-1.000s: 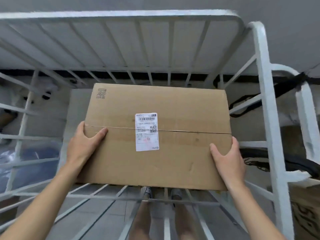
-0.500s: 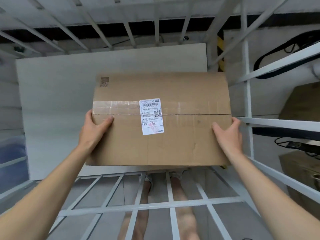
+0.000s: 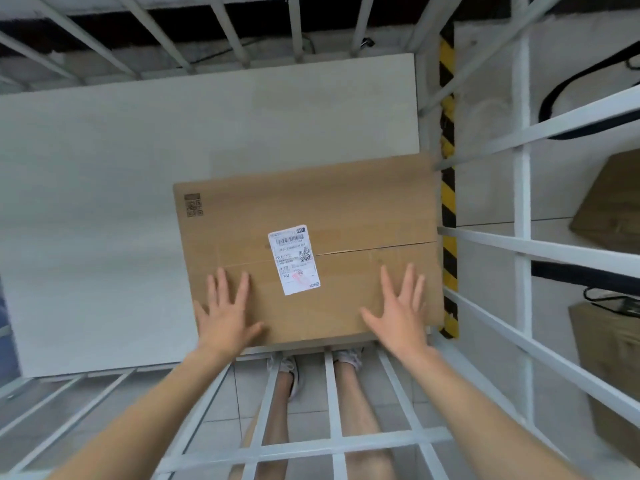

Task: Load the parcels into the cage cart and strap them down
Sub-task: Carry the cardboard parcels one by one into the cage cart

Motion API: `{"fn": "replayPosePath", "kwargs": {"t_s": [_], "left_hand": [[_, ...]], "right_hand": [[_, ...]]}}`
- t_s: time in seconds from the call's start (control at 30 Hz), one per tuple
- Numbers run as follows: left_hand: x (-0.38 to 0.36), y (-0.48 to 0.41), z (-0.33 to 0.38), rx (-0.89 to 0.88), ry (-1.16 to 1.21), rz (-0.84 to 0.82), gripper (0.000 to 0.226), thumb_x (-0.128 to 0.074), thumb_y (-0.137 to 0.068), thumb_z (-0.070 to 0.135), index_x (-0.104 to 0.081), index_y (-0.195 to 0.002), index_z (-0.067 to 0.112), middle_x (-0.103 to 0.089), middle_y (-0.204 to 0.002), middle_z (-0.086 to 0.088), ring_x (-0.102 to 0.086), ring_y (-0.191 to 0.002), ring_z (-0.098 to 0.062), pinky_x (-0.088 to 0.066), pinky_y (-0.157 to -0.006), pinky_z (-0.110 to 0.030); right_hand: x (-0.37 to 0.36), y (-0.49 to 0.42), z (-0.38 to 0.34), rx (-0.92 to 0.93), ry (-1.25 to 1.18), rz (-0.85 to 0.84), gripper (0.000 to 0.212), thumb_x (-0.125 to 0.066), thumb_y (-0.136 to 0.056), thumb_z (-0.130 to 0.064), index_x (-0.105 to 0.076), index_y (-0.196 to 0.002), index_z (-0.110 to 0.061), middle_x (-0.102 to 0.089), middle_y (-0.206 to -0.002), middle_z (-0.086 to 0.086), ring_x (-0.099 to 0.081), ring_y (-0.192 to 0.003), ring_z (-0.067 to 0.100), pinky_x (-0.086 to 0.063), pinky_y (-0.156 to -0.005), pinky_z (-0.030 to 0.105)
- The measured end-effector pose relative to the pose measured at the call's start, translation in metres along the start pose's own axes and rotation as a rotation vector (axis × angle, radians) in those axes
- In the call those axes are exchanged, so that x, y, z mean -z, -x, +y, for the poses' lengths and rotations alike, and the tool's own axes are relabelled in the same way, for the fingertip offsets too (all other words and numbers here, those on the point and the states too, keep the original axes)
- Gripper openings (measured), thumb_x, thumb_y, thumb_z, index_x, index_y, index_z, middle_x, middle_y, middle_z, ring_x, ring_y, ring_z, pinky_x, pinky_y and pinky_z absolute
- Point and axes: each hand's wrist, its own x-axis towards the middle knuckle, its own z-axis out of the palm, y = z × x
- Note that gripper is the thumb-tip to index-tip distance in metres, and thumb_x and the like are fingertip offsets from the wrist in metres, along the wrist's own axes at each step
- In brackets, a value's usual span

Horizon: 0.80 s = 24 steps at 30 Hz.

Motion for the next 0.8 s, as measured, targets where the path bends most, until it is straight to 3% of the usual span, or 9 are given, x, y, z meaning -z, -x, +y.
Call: {"fn": "replayPosePath", "kwargs": {"t_s": [0.07, 0.2, 0.47, 0.57, 0.73, 0.8], "left_hand": [[-0.014, 0.000, 0.019, -0.015, -0.028, -0.081, 0.124, -0.067, -0.081, 0.067, 0.022, -0.156, 0.026, 0.037, -0.158, -0.022, 0.032, -0.146, -0.042, -0.011, -0.117, -0.067], [-0.002, -0.018, 0.037, 0.046, -0.034, -0.091, 0.128, -0.071, -0.079, 0.064, 0.025, -0.155, 0.027, 0.041, -0.155, -0.022, 0.035, -0.144, -0.044, -0.011, -0.117, -0.070], [0.114, -0.123, 0.100, -0.013, 0.044, 0.090, 0.134, -0.083, -0.071, 0.056, 0.019, -0.156, 0.035, 0.039, -0.158, -0.014, 0.034, -0.147, -0.036, -0.008, -0.113, -0.075], [0.171, -0.169, 0.107, -0.031, 0.011, 0.150, 0.138, -0.088, -0.065, 0.055, 0.013, -0.158, 0.039, 0.035, -0.161, -0.013, 0.027, -0.150, -0.036, -0.012, -0.117, -0.069], [0.199, -0.190, 0.106, -0.021, -0.026, 0.144, 0.121, -0.078, -0.075, 0.060, 0.009, -0.158, 0.042, 0.028, -0.164, -0.009, 0.021, -0.152, -0.034, -0.015, -0.121, -0.060], [0.192, -0.178, 0.101, -0.043, -0.008, 0.205, 0.109, -0.074, -0.083, 0.053, 0.002, -0.160, 0.037, 0.022, -0.166, -0.009, 0.015, -0.153, -0.034, -0.016, -0.122, -0.058]], "right_hand": [[-0.012, 0.003, -0.004, 0.017, 0.101, -0.082, 0.107, -0.057, -0.087, -0.065, 0.024, -0.152, -0.039, 0.045, -0.153, 0.013, 0.033, -0.142, 0.045, -0.005, -0.117, 0.067], [0.005, -0.021, -0.008, -0.006, 0.114, -0.083, 0.109, -0.059, -0.087, -0.064, 0.024, -0.152, -0.039, 0.048, -0.150, 0.014, 0.035, -0.140, 0.047, -0.006, -0.116, 0.070], [0.148, -0.146, -0.036, 0.072, 0.017, 0.047, 0.094, -0.066, -0.090, -0.035, -0.001, -0.159, -0.039, 0.028, -0.163, 0.004, 0.023, -0.149, 0.040, -0.009, -0.116, 0.070], [0.189, -0.182, -0.056, 0.061, -0.078, 0.035, 0.090, -0.066, -0.090, -0.034, -0.008, -0.159, -0.037, 0.024, -0.165, 0.003, 0.022, -0.149, 0.041, -0.011, -0.117, 0.069], [0.188, -0.189, -0.067, 0.099, -0.103, 0.076, 0.086, -0.063, -0.090, -0.038, -0.011, -0.159, -0.036, 0.026, -0.163, 0.009, 0.026, -0.146, 0.046, 0.003, -0.121, 0.059], [0.179, -0.179, -0.057, 0.136, -0.101, 0.131, 0.080, -0.058, -0.092, -0.039, -0.015, -0.159, -0.033, 0.018, -0.166, 0.007, 0.021, -0.148, 0.043, 0.000, -0.122, 0.059]]}}
